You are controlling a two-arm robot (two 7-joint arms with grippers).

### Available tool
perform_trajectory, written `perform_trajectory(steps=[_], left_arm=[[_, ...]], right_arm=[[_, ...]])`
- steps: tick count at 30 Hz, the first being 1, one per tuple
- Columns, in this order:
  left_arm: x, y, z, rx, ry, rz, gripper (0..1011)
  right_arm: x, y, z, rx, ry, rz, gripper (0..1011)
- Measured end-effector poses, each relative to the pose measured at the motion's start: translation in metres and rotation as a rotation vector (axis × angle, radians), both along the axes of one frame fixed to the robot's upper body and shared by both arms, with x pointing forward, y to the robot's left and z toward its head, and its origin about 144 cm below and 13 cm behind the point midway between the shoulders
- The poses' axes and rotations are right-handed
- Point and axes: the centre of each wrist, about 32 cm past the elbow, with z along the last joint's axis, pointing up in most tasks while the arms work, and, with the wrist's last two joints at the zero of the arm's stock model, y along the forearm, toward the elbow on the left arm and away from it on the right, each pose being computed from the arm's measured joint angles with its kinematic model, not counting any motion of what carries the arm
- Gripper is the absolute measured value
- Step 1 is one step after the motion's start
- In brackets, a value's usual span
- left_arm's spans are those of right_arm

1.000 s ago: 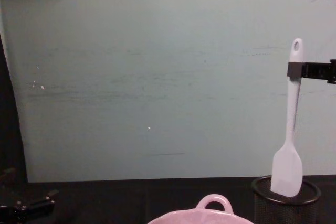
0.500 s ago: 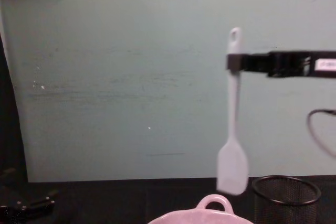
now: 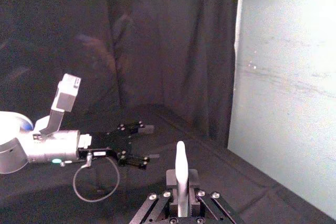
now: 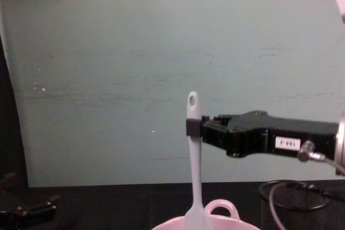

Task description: Use the one hand to pick up the spoon and stir the clear water in the bowl.

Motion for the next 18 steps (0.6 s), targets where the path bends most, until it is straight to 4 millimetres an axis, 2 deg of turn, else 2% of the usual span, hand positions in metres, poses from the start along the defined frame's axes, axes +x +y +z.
perform_trajectory(steps=[7,14,18], left_arm=[[0.000,0.000,0.000,0.000,0.000,0.000,1005],[0.000,0.000,0.000,0.000,0.000,0.000,1005],[0.000,0.000,0.000,0.000,0.000,0.000,1005]], right_arm=[[0.002,0.008,-0.016,0.029,0.013,0.022,122],[0.014,0.015,-0.036,0.108,0.062,0.008,122],[0.019,0.015,-0.041,0.110,0.074,-0.019,122]])
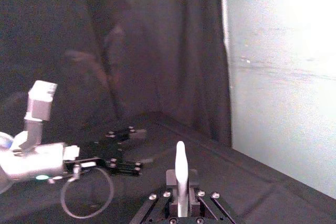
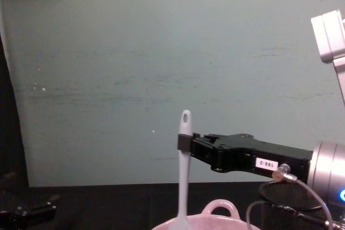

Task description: Use the one hand to pick up the spoon and stir the clear water in the bowl.

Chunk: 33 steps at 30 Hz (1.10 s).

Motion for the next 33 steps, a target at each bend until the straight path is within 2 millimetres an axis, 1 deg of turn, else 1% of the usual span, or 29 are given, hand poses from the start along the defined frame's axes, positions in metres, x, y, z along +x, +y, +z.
perform_trajectory(steps=[5,9,12,17,24,29,33], left_arm=[[0.000,0.000,0.000,0.000,0.000,0.000,1005],[0.000,0.000,0.000,0.000,0.000,0.000,1005],[0.000,0.000,0.000,0.000,0.000,0.000,1005],[0.000,0.000,0.000,0.000,0.000,0.000,1005],[0.000,0.000,0.000,0.000,0.000,0.000,1005],[0.000,0.000,0.000,0.000,0.000,0.000,1005],[0.000,0.000,0.000,0.000,0.000,0.000,1005]], right_arm=[[0.003,-0.008,0.000,-0.018,-0.006,-0.049,122],[0.001,-0.017,0.005,-0.044,-0.027,-0.088,122],[-0.004,-0.024,0.010,-0.070,-0.045,-0.110,122],[-0.013,-0.027,0.014,-0.101,-0.057,-0.110,122],[-0.026,-0.018,0.018,-0.130,-0.069,-0.071,122],[-0.034,-0.004,0.019,-0.123,-0.078,-0.020,122],[-0.037,0.008,0.018,-0.111,-0.080,0.004,122]])
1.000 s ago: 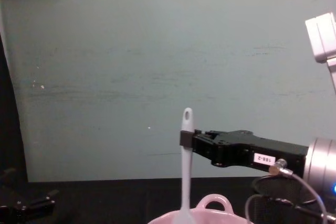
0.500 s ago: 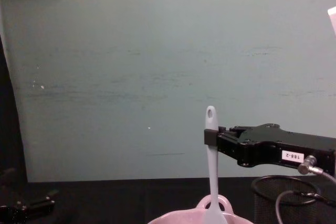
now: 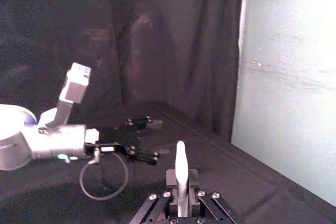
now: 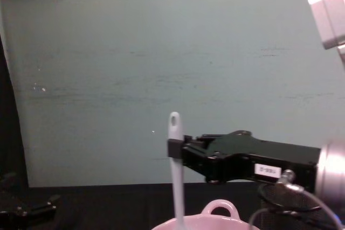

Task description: Use the one hand to pick up the spoon and stir the clear water in the bowl.

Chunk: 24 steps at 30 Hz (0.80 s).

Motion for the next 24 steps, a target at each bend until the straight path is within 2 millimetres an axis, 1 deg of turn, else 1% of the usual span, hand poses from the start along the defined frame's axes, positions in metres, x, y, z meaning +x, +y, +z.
perform_trajectory(steps=[5,10,15,18,23,24], left_arm=[[0.000,0.000,0.000,0.000,0.000,0.000,1005],[0.000,0.000,0.000,0.000,0.000,0.000,1005],[0.000,0.000,0.000,0.000,0.000,0.000,1005],[0.000,0.000,0.000,0.000,0.000,0.000,1005],[0.000,0.000,0.000,0.000,0.000,0.000,1005],[0.000,0.000,0.000,0.000,0.000,0.000,1005]], right_arm=[[0.003,0.010,-0.004,0.024,0.006,0.004,122],[0.011,0.011,-0.012,0.057,0.033,-0.018,122],[0.020,0.003,-0.020,0.089,0.065,-0.070,122],[0.022,-0.004,-0.020,0.092,0.058,-0.111,122],[0.018,-0.020,-0.017,0.070,0.033,-0.174,122],[0.018,-0.020,-0.017,0.070,0.033,-0.174,122]])
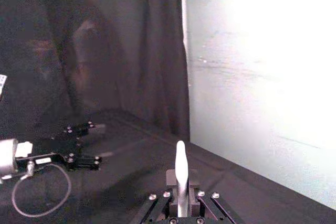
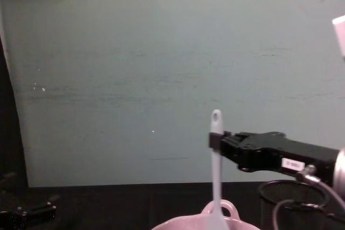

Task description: Use the one hand to pick up the spoon and stir the clear water in the bowl.

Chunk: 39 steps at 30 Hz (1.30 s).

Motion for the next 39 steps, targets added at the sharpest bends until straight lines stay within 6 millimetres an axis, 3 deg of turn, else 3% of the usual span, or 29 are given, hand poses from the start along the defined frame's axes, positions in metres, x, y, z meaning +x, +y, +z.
perform_trajectory(steps=[9,23,31,39], left_arm=[[0.000,0.000,0.000,0.000,0.000,0.000,1005],[0.000,0.000,0.000,0.000,0.000,0.000,1005],[0.000,0.000,0.000,0.000,0.000,0.000,1005],[0.000,0.000,0.000,0.000,0.000,0.000,1005]], right_arm=[[-0.014,-0.010,0.006,-0.047,-0.023,-0.009,122],[-0.035,0.022,0.010,-0.052,-0.034,0.115,122],[-0.025,0.033,0.006,-0.002,-0.023,0.130,122],[-0.010,0.032,-0.005,0.063,0.024,0.095,122]])
